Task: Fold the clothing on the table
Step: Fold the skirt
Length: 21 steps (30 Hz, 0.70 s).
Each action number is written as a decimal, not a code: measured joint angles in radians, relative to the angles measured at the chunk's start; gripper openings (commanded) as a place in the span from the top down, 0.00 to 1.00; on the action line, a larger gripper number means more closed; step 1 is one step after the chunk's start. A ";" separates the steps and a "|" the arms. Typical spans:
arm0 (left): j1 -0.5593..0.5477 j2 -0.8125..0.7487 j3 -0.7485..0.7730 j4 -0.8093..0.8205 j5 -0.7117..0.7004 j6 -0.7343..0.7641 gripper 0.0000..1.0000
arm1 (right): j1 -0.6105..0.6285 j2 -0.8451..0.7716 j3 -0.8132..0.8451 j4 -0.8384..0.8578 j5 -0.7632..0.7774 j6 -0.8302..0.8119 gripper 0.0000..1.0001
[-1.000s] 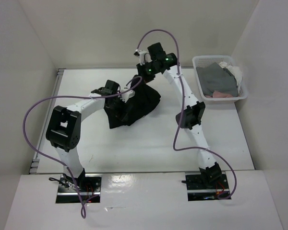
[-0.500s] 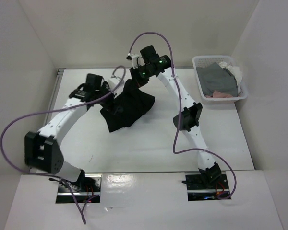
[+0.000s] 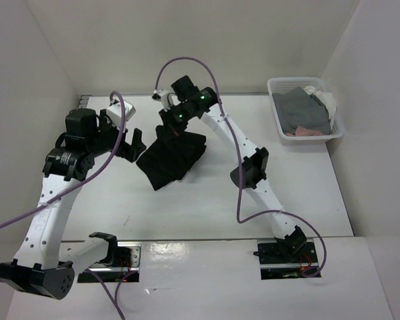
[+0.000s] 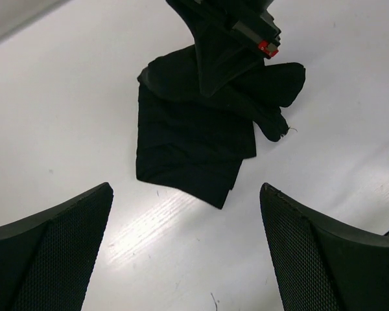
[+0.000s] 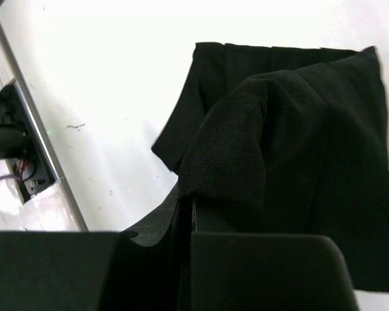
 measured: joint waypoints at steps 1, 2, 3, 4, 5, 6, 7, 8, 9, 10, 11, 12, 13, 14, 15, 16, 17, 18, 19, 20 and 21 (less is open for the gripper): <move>0.006 -0.010 -0.014 -0.010 -0.006 -0.001 0.00 | 0.014 0.010 0.003 0.000 -0.003 -0.003 1.00; 0.010 -0.020 -0.027 -0.020 -0.013 -0.002 0.00 | 0.030 0.026 0.011 0.000 -0.007 -0.005 0.98; 0.012 -0.026 -0.037 -0.029 -0.020 -0.002 0.00 | 0.043 0.044 0.018 0.000 -0.010 -0.006 0.95; 0.014 -0.033 -0.048 -0.037 -0.026 -0.002 0.00 | 0.055 0.065 0.026 -0.001 -0.011 -0.007 0.95; 0.015 -0.040 -0.056 -0.045 -0.030 -0.002 0.00 | 0.065 0.090 0.037 -0.001 -0.013 -0.008 0.89; 0.015 -0.047 -0.066 -0.048 -0.034 -0.001 0.00 | 0.077 0.114 0.047 -0.001 -0.015 -0.008 0.83; 0.015 -0.054 -0.074 -0.053 -0.037 0.000 0.00 | 0.085 0.139 0.055 -0.002 -0.017 -0.010 0.79; 0.015 -0.060 -0.080 -0.057 -0.039 0.000 0.00 | 0.092 0.162 0.064 -0.002 -0.019 -0.011 0.77; 0.015 -0.065 -0.085 -0.062 -0.042 0.000 0.00 | 0.097 0.185 0.072 -0.002 -0.025 -0.016 0.74; 0.015 -0.069 -0.087 -0.065 -0.044 0.000 0.00 | 0.102 0.210 0.079 -0.002 -0.035 -0.019 0.70; 0.015 -0.071 -0.090 -0.065 -0.046 0.000 0.00 | 0.106 0.231 0.082 -0.002 -0.043 -0.023 0.57; 0.015 -0.074 -0.093 -0.066 -0.047 0.001 0.00 | 0.111 0.250 0.086 -0.003 -0.052 -0.025 0.52; 0.015 -0.076 -0.097 -0.067 -0.048 0.000 0.00 | 0.114 0.268 0.093 -0.003 -0.059 -0.028 0.47; 0.015 -0.078 -0.101 -0.069 -0.050 0.000 0.00 | 0.116 0.281 0.097 -0.004 -0.063 -0.030 0.43; 0.015 -0.080 -0.105 -0.069 -0.051 0.000 0.00 | 0.117 0.293 0.103 -0.005 -0.067 -0.033 0.39; 0.015 -0.081 -0.109 -0.069 -0.051 0.001 0.00 | 0.120 0.304 0.114 -0.008 -0.071 -0.037 0.36; 0.015 -0.082 -0.114 -0.069 -0.051 0.000 0.00 | 0.123 0.312 0.120 -0.008 -0.077 -0.041 0.32; 0.015 -0.084 -0.117 -0.070 -0.051 0.001 0.00 | 0.127 0.315 0.126 -0.010 -0.084 -0.044 0.25; 0.015 -0.084 -0.121 -0.069 -0.051 0.001 0.00 | 0.129 0.317 0.127 -0.012 -0.088 -0.048 0.21; 0.015 -0.085 -0.124 -0.069 -0.051 0.001 0.00 | 0.133 0.317 0.130 -0.013 -0.094 -0.053 0.18; 0.015 -0.089 -0.129 -0.069 -0.051 0.001 0.00 | 0.137 0.316 0.134 -0.013 -0.097 -0.055 0.11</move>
